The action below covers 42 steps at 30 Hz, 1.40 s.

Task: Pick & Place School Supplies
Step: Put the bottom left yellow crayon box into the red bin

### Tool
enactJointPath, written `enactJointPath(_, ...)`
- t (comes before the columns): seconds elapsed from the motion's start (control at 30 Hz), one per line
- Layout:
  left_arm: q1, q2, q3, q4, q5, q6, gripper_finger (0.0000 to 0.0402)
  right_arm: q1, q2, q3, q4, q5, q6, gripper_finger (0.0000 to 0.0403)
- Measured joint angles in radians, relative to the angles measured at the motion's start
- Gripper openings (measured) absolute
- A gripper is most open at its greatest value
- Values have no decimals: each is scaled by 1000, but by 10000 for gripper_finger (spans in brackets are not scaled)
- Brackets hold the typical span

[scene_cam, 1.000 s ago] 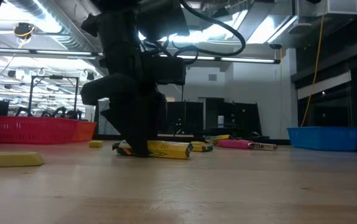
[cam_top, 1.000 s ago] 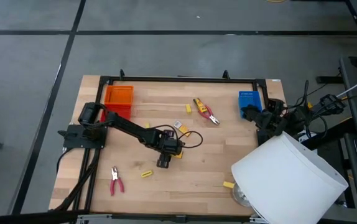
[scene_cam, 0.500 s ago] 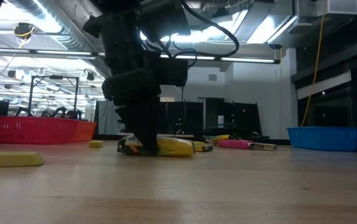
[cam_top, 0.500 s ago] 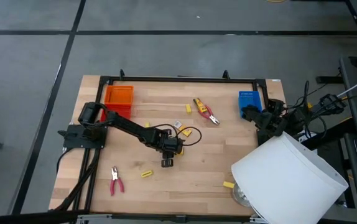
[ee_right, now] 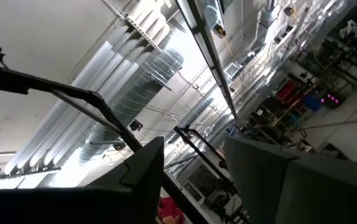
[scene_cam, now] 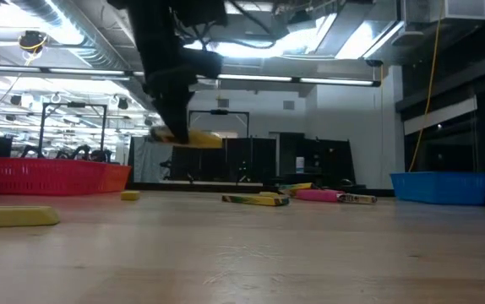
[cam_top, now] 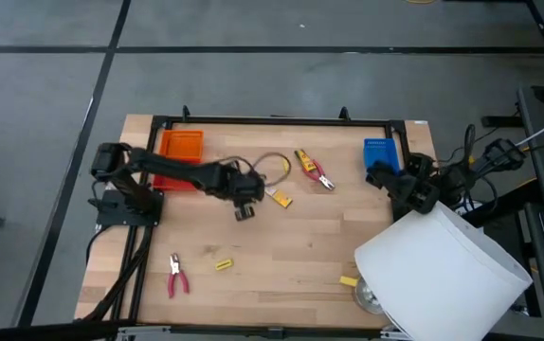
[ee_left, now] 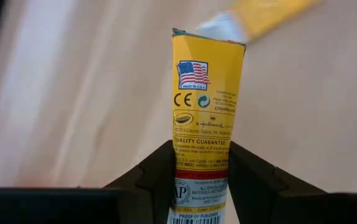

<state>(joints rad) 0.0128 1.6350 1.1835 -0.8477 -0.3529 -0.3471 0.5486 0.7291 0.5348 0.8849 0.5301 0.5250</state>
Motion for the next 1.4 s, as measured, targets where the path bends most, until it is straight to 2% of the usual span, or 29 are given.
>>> enactJointPath(0.13,78,-100,-63,-80,-10,-119,131,20,27,65,-2,-2,-87,173)
enactJointPath(0.43,153,-452,-404,-103,54,-551,132,65,33,88,-9,55,-141,173)
enactJointPath(0.7,154,-681,-507,-168,-37,-989,131,67,33,88,-4,81,-136,173)
enactJointPath(0.87,154,-713,-510,-300,-91,-1255,123,67,33,88,-3,92,-135,173)
enactJointPath(1.1,154,-701,-510,-300,-182,-1554,124,66,33,88,-2,110,-159,173)
enactJointPath(1.27,154,-671,-510,-314,-201,-1793,126,67,33,88,-2,110,-164,173)
enactJointPath(1.4,196,-645,-510,-253,-205,-1842,127,67,33,88,-2,110,-167,173)
